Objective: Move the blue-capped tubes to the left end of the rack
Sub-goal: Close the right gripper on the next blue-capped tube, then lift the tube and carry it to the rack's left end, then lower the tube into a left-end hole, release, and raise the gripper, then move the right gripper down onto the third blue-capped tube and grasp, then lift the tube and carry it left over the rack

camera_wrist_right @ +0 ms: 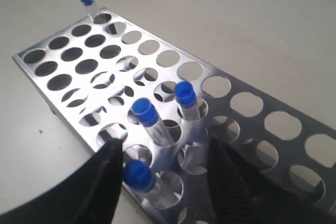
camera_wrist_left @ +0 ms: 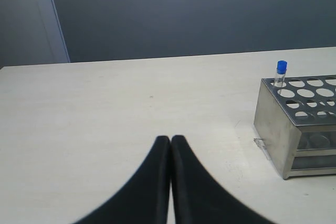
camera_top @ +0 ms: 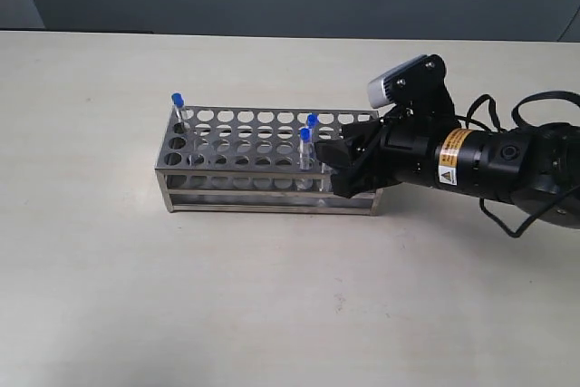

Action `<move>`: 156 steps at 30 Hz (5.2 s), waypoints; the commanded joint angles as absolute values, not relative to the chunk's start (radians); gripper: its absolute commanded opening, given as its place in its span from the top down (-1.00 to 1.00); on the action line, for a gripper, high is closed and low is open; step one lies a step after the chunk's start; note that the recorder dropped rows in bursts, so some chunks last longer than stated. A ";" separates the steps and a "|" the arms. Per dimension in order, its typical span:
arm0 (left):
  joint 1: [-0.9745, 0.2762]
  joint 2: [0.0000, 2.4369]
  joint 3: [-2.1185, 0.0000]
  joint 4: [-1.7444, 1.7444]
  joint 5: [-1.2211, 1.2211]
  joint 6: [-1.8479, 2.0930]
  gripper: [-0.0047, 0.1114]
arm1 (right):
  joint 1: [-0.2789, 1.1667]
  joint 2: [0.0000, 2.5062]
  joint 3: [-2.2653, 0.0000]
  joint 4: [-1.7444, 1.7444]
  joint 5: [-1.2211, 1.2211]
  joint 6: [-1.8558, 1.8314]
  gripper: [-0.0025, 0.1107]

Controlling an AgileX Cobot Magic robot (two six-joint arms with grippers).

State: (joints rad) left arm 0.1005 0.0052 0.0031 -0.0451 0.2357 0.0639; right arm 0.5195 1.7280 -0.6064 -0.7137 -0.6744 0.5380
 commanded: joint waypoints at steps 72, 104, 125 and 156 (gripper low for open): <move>0.096 0.000 0.000 -0.007 0.231 0.063 0.90 | 0.808 2.081 -1.262 -0.742 -0.525 0.513 0.97; 0.096 0.000 0.000 -0.007 0.231 0.063 0.90 | 0.677 1.632 -1.066 -0.786 -0.301 0.598 0.29; 0.096 0.000 0.000 -0.007 0.231 0.063 0.90 | 0.639 1.607 -0.623 -0.507 -0.590 0.410 0.14; 0.096 0.000 0.000 -0.007 0.231 0.063 0.90 | 0.639 1.895 -0.644 -0.415 -0.845 0.417 0.15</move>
